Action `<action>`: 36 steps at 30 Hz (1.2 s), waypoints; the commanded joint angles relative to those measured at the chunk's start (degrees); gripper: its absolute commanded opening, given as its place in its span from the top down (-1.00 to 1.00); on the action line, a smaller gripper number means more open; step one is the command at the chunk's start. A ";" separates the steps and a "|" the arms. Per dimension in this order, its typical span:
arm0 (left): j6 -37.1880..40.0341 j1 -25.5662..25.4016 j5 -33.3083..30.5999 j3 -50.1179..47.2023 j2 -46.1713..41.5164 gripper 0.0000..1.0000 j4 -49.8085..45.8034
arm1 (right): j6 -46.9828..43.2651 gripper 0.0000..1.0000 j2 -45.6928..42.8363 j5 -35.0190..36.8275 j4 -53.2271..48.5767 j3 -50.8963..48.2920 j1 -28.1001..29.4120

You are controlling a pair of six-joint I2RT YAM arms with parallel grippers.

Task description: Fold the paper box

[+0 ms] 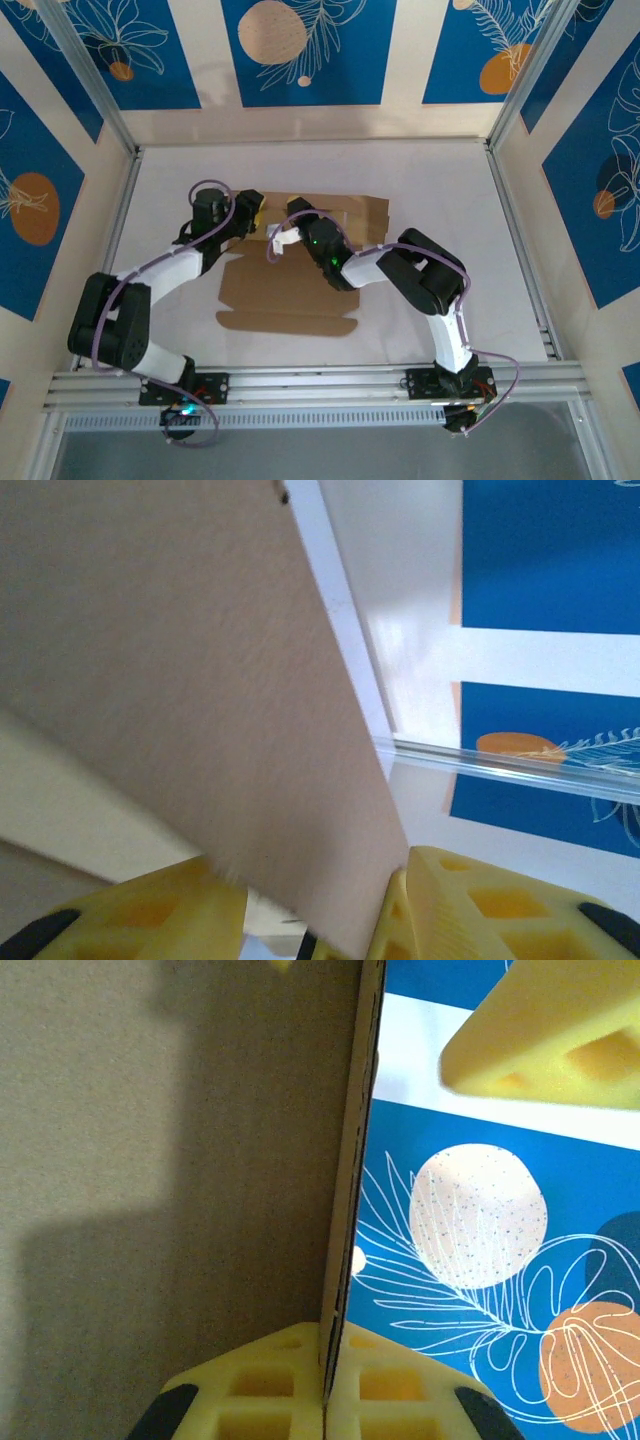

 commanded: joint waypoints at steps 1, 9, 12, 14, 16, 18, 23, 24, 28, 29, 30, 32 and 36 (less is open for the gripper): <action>-1.72 0.34 1.14 -1.34 1.82 0.10 11.84 | -2.73 1.00 -2.31 0.54 2.70 -1.03 1.11; -2.81 0.34 0.88 -3.61 4.01 0.53 20.56 | -2.30 1.00 -3.14 0.71 2.69 -0.69 1.45; -2.95 0.40 0.40 -4.61 4.99 0.70 23.33 | -0.85 0.94 -3.76 0.84 1.77 -0.61 1.45; -3.07 0.35 0.59 -4.75 6.17 0.79 25.22 | -0.52 0.90 -4.22 0.31 1.54 -1.08 1.73; -3.68 0.34 0.84 -4.83 7.45 0.90 27.35 | -0.29 0.86 -4.56 0.11 1.51 -1.44 1.91; -4.63 0.29 0.93 -5.00 8.74 1.00 29.54 | 0.14 0.76 -4.86 -0.07 0.59 -1.81 2.00; -5.28 0.32 0.42 -6.18 9.93 1.00 32.34 | 3.02 0.05 -6.48 -1.05 -2.57 -3.65 2.00; -4.89 0.29 0.40 -6.44 9.85 1.00 32.31 | 4.08 -0.05 -6.99 -1.45 -3.10 -4.28 2.07; -3.74 0.25 0.14 -7.53 9.82 1.00 34.18 | 6.88 -0.20 -9.80 -2.56 -5.08 -6.58 2.85; -3.36 0.25 0.09 -7.71 9.84 1.00 35.02 | 7.91 -0.21 -10.94 -2.97 -6.92 -6.99 3.17; -3.00 0.25 0.13 -7.67 9.93 1.00 35.53 | 9.62 -0.22 -12.15 -3.38 -9.36 -7.11 3.49; -2.17 0.27 0.60 -7.26 10.27 1.00 36.82 | 15.38 -0.24 -15.81 -4.23 -15.13 -6.97 4.05; -1.91 0.30 1.27 -6.59 11.17 1.00 40.33 | 41.90 -0.16 -29.36 -12.34 -44.31 -0.93 3.69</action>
